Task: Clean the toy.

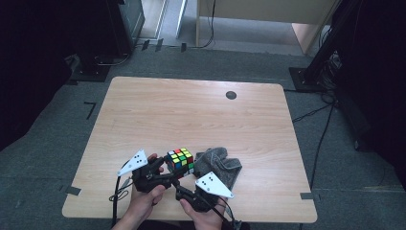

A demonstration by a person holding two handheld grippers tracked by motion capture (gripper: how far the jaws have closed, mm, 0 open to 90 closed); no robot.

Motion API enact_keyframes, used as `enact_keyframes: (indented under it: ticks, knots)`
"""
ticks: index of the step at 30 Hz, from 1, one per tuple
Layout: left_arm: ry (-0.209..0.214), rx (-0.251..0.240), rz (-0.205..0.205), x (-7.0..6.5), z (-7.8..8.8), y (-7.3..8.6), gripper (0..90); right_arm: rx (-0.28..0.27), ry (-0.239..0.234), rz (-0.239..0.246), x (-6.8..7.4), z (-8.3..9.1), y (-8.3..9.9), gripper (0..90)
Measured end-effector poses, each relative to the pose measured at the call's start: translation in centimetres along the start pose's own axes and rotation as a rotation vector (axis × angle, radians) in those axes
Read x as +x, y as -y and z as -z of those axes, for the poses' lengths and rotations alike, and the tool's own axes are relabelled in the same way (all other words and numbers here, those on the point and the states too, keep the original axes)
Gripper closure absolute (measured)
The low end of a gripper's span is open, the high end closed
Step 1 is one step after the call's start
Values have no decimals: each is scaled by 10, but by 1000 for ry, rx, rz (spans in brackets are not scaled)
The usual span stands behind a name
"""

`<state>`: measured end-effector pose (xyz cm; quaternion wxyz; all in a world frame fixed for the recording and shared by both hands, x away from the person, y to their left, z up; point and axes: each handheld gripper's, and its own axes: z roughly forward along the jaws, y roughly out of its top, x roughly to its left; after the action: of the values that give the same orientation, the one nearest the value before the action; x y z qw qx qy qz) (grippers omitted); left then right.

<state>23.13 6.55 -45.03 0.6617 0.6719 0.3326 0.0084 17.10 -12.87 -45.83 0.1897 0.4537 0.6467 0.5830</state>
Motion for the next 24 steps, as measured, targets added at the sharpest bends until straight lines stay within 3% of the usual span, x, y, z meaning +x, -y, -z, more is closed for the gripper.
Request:
enact_keyframes:
  ticks: [9,12,14,16,17,18,19,21,22,23,24]
  knots:
    - [27,-55,-1,8,15,-13,236,25,-30,-8,-13,4,-2,342]
    - [39,-75,-19,16,24,-18,234,45,-48,-19,-29,8,-7,343]
    - [37,-64,-61,19,26,-19,235,53,-56,-29,-37,10,-10,344]
    - [17,-42,-131,21,28,-18,235,70,-68,-32,-45,12,-13,344]
    - [17,-42,-131,21,28,-18,237,70,-68,-32,-45,12,-13,344]
    - [4,-25,-180,21,29,-17,239,100,-103,-46,-53,14,-19,344]
    - [-25,6,-260,21,29,-14,239,110,-107,-41,-55,15,-21,344]
    - [-55,51,-347,19,26,-9,241,129,-132,-45,-58,18,-26,344]
    - [-55,51,-347,19,26,-9,242,135,-145,-47,-59,19,-28,344]
    - [-84,104,-436,16,21,-3,244,145,-154,-48,-59,19,-30,344]
    - [-91,123,-472,13,18,0,245,152,-160,-50,-59,20,-31,343]
